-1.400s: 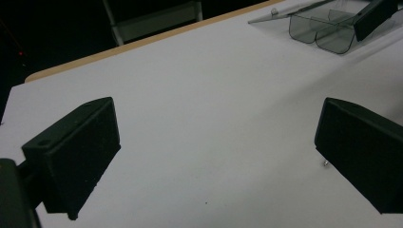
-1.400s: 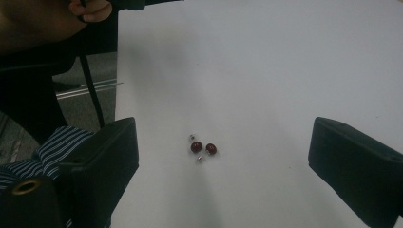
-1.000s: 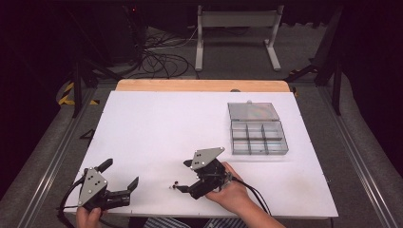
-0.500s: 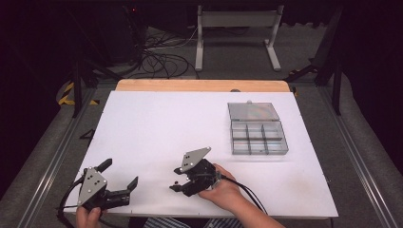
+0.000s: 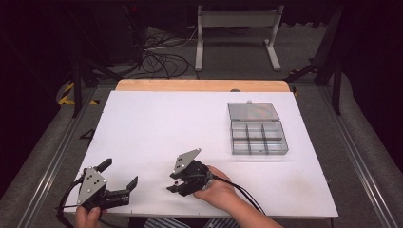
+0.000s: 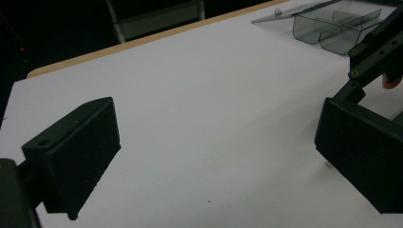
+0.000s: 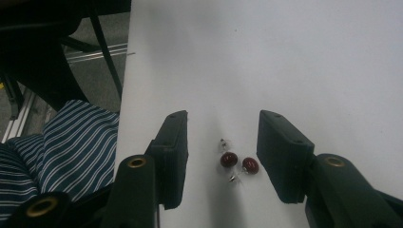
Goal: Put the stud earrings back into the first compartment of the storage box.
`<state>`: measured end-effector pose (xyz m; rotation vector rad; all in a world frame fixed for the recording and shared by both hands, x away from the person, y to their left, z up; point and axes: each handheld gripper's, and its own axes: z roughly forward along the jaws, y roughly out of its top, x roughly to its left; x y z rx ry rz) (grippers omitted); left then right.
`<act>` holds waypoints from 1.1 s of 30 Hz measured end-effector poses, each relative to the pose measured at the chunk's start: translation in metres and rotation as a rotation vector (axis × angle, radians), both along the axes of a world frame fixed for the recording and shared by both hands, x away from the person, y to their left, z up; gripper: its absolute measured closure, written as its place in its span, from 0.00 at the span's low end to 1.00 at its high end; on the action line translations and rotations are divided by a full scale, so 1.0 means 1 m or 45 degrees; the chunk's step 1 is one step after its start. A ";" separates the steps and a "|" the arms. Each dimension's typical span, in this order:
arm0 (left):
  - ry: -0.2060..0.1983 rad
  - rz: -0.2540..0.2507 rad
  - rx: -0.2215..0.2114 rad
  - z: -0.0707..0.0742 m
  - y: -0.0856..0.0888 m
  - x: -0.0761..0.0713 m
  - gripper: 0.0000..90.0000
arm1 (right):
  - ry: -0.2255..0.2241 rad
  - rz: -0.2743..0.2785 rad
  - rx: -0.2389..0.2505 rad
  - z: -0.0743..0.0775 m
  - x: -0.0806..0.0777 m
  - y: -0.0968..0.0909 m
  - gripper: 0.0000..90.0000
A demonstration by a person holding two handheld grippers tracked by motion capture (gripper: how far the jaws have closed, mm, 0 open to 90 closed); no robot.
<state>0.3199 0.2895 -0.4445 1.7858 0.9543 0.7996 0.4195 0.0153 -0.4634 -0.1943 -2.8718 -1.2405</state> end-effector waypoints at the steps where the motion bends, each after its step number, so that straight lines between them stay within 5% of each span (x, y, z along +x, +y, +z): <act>1: -0.001 0.000 0.003 0.000 0.000 0.000 0.02 | -0.004 -0.003 -0.008 -0.001 0.000 0.001 0.62; 11: 0.003 0.000 -0.002 0.000 0.001 0.000 0.02 | -0.029 0.030 -0.111 -0.009 -0.002 0.012 0.65; 33: 0.010 -0.008 -0.007 0.000 0.002 0.001 0.02 | -0.128 0.031 -0.202 -0.016 -0.007 0.020 0.88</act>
